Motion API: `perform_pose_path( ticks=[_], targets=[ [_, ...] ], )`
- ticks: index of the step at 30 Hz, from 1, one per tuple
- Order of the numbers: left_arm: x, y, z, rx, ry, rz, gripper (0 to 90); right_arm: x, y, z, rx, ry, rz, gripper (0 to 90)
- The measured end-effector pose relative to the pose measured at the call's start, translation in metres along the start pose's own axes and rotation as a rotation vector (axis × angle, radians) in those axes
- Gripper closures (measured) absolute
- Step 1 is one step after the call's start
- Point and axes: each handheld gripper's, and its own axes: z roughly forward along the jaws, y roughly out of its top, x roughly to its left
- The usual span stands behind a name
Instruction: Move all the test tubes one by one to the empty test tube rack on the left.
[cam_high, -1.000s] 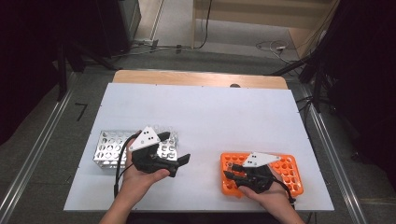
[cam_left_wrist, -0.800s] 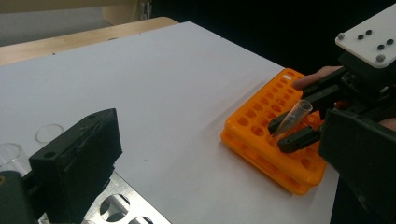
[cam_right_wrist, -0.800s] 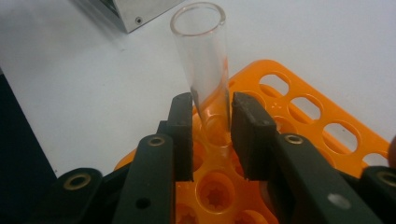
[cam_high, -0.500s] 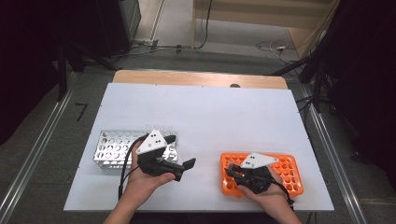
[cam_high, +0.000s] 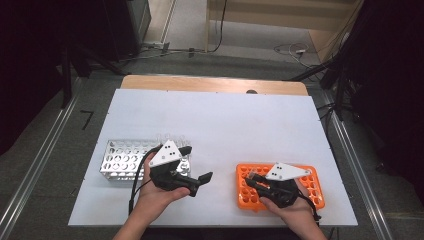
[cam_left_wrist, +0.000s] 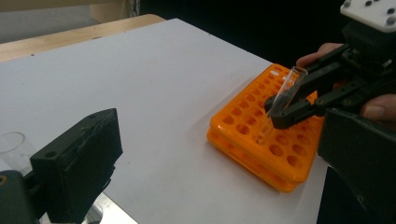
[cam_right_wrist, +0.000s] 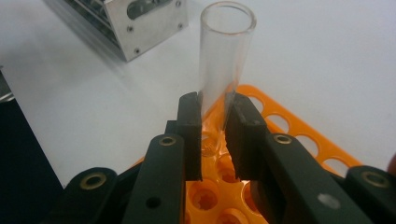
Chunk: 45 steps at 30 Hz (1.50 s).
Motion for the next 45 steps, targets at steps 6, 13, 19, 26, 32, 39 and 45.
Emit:
perform_pose_path(
  ticks=[6,13,19,26,32,39,45],
  targets=[
    [-0.005,0.001,0.002,-0.011,-0.015,-0.001,0.1,0.001,0.004,-0.012,-0.055,-0.014,0.005,74.2],
    [-0.018,0.004,0.008,-0.007,-0.055,0.026,1.7,0.007,0.008,-0.013,-0.068,-0.003,-0.013,74.2],
    [-0.03,0.005,0.014,-0.007,-0.098,0.041,5.4,0.017,0.011,-0.008,-0.062,0.022,-0.039,74.3],
    [-0.042,0.004,0.022,-0.002,-0.092,0.061,20.3,0.031,0.015,0.0,-0.05,0.061,-0.065,74.2],
    [-0.051,0.003,0.028,0.003,-0.116,0.086,36.6,0.043,0.018,0.003,-0.047,0.09,-0.087,74.2],
    [-0.057,0.0,0.032,0.015,-0.136,0.122,53.2,0.049,0.02,0.003,-0.047,0.115,-0.102,74.2],
    [-0.059,-0.001,0.034,0.018,-0.144,0.128,62.7,0.052,0.021,0.002,-0.05,0.129,-0.106,74.2]
  ],
)
